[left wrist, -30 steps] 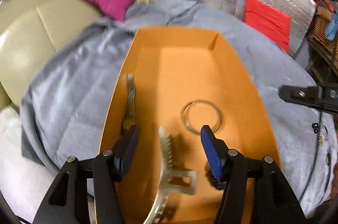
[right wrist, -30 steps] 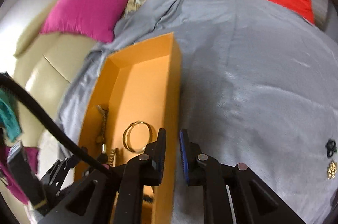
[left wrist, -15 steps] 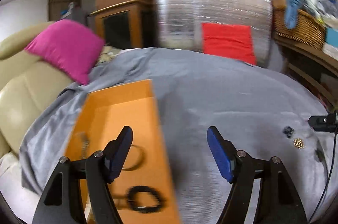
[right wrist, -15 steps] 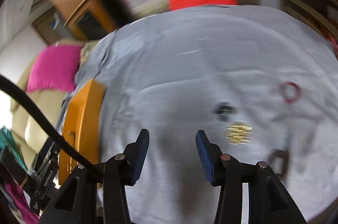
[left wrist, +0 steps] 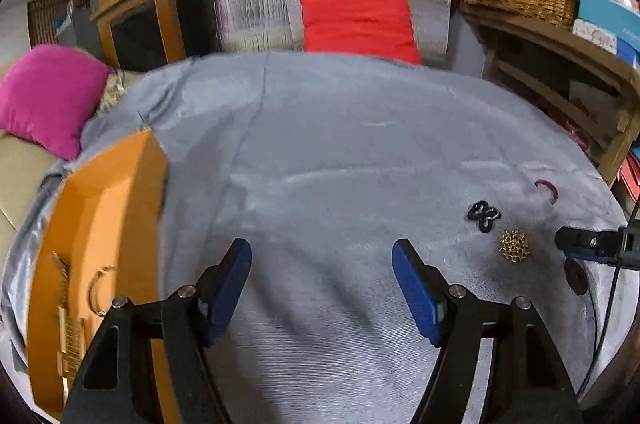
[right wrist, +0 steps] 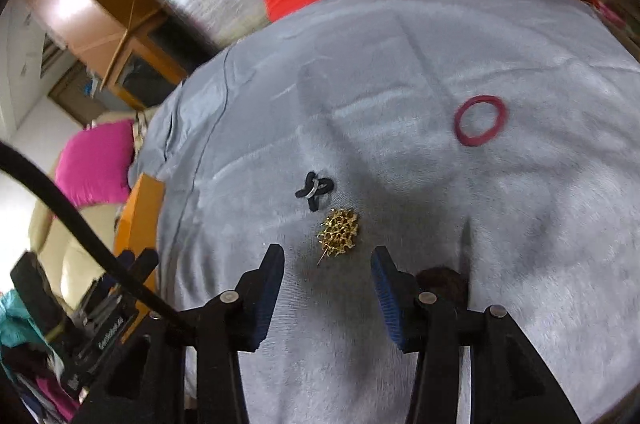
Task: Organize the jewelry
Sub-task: 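Move both tools back toward the remaining jewelry, then grasp the gold filigree brooch with the right tool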
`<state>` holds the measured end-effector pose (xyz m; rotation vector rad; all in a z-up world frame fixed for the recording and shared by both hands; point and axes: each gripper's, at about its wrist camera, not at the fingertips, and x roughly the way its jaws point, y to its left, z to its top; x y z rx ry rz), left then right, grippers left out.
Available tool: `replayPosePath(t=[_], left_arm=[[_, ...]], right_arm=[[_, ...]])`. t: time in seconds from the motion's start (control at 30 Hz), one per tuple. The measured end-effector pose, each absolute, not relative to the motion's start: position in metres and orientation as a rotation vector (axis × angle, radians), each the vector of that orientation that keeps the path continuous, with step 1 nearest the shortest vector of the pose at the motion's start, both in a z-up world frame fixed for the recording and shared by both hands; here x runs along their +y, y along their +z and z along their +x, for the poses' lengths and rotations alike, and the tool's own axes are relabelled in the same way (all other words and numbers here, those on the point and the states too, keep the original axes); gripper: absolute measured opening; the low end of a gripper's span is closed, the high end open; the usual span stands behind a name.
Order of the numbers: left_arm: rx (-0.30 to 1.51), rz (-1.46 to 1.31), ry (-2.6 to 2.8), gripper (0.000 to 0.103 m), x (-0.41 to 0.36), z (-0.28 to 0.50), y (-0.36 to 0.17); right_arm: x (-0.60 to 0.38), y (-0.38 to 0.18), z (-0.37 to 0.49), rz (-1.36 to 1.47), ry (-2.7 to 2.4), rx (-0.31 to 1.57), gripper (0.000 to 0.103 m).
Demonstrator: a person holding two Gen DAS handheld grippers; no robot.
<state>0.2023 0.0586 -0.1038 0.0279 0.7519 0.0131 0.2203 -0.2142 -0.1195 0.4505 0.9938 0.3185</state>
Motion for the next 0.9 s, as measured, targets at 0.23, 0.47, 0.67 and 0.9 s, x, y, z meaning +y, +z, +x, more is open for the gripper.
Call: replayPosePath(t=[0.23,0.47,0.67,0.9], left_arm=[[0.854,-0.069,0.051,0.074,0.077,0.226,-0.121],[0.85,-0.04,0.057,0.074,0.079,0.238,-0.123],[0.822,0.0,0.044,0.074,0.07,0.247,-0.122],[0.817,0.017,0.007,0.074,0.051,0.259,-0.125]], right_arm=[[-0.179,-0.136,0.247,0.252,0.343,1.06,0.061],[-0.165,-0.146,0.261,0.124,0.294,1.036,0.058],[-0.163,-0.148,0.264,0.021,0.273,1.027,0.034],[-0.175,-0.146,0.257,0.09,0.375,1.052,0.054]])
